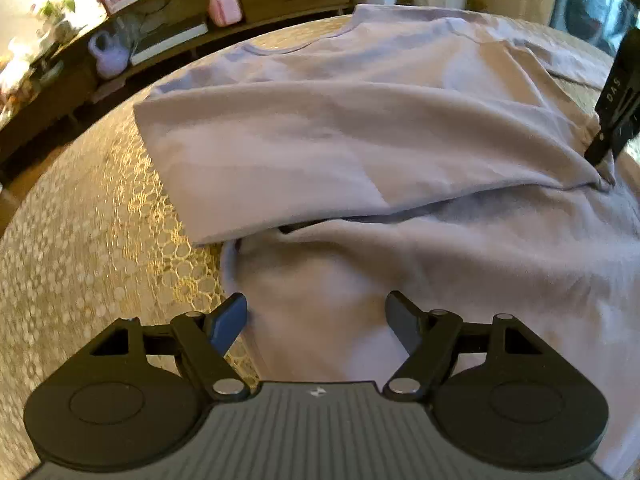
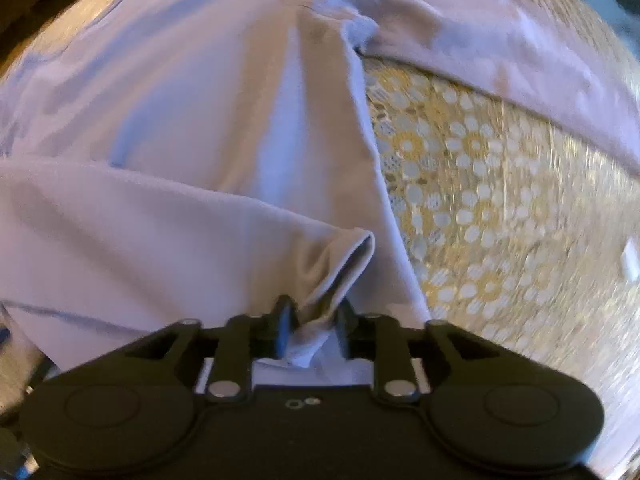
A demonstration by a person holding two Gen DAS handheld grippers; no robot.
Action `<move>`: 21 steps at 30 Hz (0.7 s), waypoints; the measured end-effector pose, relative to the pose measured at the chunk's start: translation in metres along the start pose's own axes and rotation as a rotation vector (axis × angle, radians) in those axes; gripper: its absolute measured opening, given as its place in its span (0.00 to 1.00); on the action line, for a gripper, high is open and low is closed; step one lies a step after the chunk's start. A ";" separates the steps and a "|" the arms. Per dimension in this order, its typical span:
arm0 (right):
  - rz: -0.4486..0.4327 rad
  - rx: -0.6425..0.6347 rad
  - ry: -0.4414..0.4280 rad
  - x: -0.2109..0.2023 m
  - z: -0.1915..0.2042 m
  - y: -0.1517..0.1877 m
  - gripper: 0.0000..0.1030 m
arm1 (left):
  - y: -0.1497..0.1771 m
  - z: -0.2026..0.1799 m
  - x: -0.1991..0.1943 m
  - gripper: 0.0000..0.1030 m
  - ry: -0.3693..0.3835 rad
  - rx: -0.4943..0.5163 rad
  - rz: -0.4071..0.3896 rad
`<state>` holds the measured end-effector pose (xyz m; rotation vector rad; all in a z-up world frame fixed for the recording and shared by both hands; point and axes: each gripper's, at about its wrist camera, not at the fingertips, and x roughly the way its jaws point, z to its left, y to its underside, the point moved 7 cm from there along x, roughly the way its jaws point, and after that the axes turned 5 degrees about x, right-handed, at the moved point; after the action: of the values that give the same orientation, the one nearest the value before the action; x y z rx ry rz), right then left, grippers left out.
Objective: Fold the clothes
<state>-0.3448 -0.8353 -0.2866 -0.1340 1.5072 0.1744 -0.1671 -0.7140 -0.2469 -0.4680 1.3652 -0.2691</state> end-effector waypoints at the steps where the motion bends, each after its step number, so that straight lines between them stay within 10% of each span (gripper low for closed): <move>1: 0.005 0.021 -0.013 0.000 0.000 0.000 1.00 | 0.000 0.001 0.000 0.74 0.005 -0.008 0.000; 10: 0.010 -0.041 0.042 -0.003 0.018 0.007 1.00 | 0.003 0.021 -0.007 0.77 -0.049 -0.030 -0.032; 21: -0.091 0.106 -0.151 -0.068 -0.014 -0.004 1.00 | -0.013 0.063 0.003 0.77 -0.205 -0.041 -0.054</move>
<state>-0.3615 -0.8436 -0.2200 -0.1021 1.3534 0.0309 -0.1039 -0.7165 -0.2352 -0.5521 1.1611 -0.2307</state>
